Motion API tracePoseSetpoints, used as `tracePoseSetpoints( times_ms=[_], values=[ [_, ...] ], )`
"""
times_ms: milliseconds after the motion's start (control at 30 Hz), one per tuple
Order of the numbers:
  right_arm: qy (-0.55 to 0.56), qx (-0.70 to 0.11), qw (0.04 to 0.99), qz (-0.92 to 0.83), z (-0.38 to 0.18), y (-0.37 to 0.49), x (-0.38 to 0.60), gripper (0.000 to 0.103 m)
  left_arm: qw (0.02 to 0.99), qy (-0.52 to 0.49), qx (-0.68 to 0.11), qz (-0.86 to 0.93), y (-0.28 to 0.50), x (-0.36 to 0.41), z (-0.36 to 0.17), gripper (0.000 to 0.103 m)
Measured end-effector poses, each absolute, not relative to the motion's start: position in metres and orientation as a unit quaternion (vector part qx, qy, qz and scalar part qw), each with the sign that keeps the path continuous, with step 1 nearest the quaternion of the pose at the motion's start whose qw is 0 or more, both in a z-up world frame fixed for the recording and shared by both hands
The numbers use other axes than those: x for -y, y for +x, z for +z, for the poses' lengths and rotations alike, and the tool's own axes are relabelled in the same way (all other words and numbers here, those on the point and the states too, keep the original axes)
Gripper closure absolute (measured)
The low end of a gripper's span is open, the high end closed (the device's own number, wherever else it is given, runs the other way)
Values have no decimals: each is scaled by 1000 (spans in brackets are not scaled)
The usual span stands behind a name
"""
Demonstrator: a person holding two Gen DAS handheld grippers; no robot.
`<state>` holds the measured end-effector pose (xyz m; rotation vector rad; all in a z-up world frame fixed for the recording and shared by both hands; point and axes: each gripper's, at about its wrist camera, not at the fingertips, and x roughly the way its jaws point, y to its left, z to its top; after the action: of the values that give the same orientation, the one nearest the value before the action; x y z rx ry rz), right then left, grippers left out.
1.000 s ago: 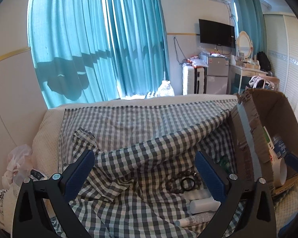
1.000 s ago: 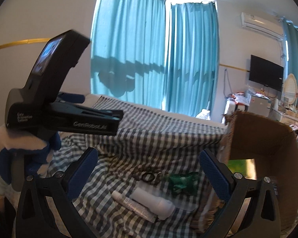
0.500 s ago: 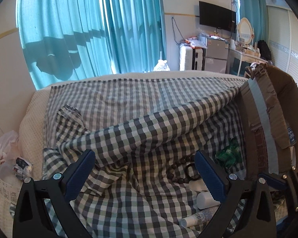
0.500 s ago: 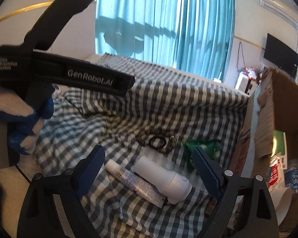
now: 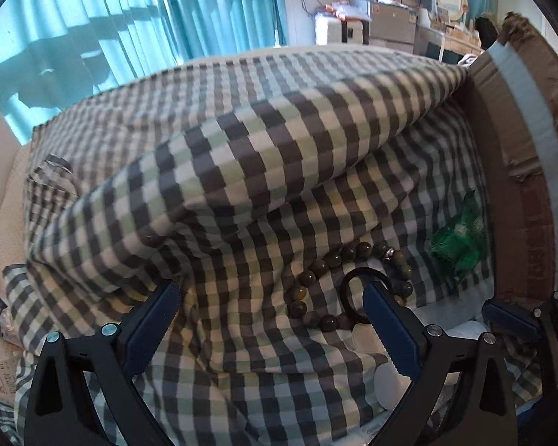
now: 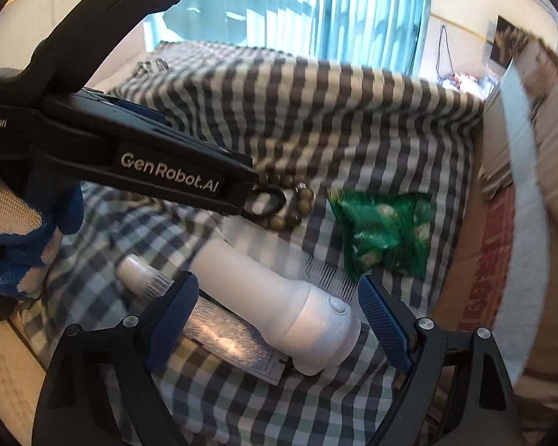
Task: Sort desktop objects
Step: 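Grasp the brown bead bracelet with the left tool while the right tool grasps the white bottle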
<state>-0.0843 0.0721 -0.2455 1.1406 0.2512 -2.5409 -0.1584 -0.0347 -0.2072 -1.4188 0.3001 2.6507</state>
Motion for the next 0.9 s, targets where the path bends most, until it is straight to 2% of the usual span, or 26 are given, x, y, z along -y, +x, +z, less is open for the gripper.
tracePoseSetpoints(
  times_ms=[133,333,367,400,467,500,567,600,900],
  values=[
    [419,-84,167,-889,-255,-94,-75,15,52,-507,-79,857,-177,40,-224,2],
    [435,-78,168,-881,-265,-101,-81,15,40,-535,-119,835,-184,27,-246,2],
    [436,-77,168,-881,-265,-101,-82,16,43,-535,-114,836,-185,27,-247,5],
    [437,-79,165,-881,-265,-101,-83,24,50,-535,-105,837,-186,28,-248,9],
    [439,-83,162,-880,-265,-100,-85,28,70,-539,-84,835,-185,31,-248,30],
    [440,-84,164,-879,-264,-100,-85,31,76,-538,-80,836,-184,31,-248,37],
    [437,-80,165,-881,-261,-98,-89,43,71,-537,-79,837,-182,32,-247,82],
    [438,-72,170,-880,-259,-98,-91,50,65,-535,-76,839,-181,34,-247,89],
    [421,-51,186,-886,-236,-84,-103,51,65,-490,-20,869,-162,55,-217,92]
  ],
)
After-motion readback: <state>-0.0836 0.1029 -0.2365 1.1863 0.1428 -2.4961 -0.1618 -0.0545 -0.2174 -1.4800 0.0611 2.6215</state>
